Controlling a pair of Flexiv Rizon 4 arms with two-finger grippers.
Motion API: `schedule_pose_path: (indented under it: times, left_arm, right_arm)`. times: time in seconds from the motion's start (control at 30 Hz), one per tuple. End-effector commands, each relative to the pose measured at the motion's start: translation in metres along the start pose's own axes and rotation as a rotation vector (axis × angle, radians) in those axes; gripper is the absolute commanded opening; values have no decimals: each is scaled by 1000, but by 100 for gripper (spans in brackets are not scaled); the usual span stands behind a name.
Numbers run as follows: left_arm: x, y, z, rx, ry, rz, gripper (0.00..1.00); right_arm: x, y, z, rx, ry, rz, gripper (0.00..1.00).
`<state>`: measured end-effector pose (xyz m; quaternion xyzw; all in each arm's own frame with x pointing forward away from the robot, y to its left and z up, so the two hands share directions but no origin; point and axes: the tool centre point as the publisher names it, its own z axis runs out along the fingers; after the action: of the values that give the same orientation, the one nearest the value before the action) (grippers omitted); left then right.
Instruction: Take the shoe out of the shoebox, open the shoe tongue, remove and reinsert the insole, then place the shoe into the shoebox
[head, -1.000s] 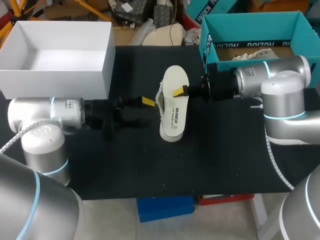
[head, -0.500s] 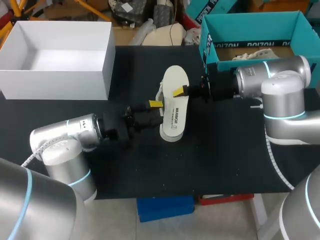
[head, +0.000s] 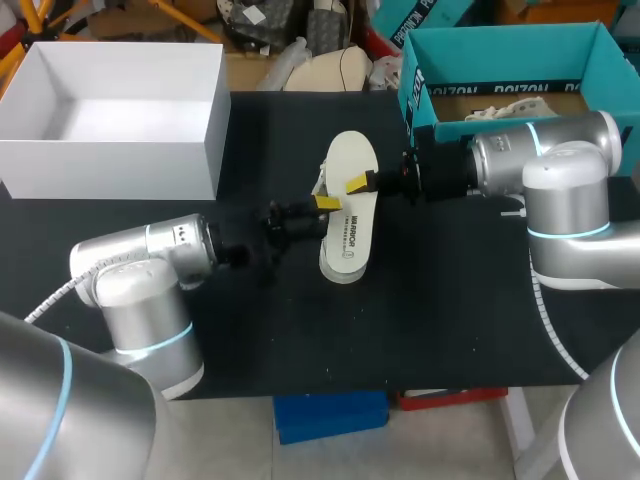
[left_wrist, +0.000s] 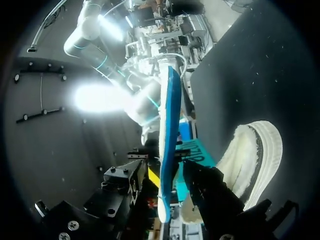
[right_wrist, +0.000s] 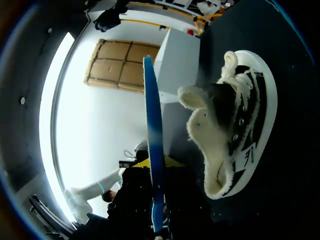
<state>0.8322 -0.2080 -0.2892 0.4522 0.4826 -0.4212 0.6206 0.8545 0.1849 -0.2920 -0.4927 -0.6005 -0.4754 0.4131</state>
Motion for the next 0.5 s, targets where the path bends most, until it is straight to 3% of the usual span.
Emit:
schedule_pose_path:
  times: [0.03,0.43,0.5]
  left_arm:
    - [5,5,7,22,-7,-1,44]
    - [2,10,24,87,3,25,31]
    - [2,11,26,98,9,31,16]
  right_arm:
    - [-1,0,1,0,0,0,0]
    - [-1,0,1,0,0,0,0]
    - [-1,0,1,0,0,0,0]
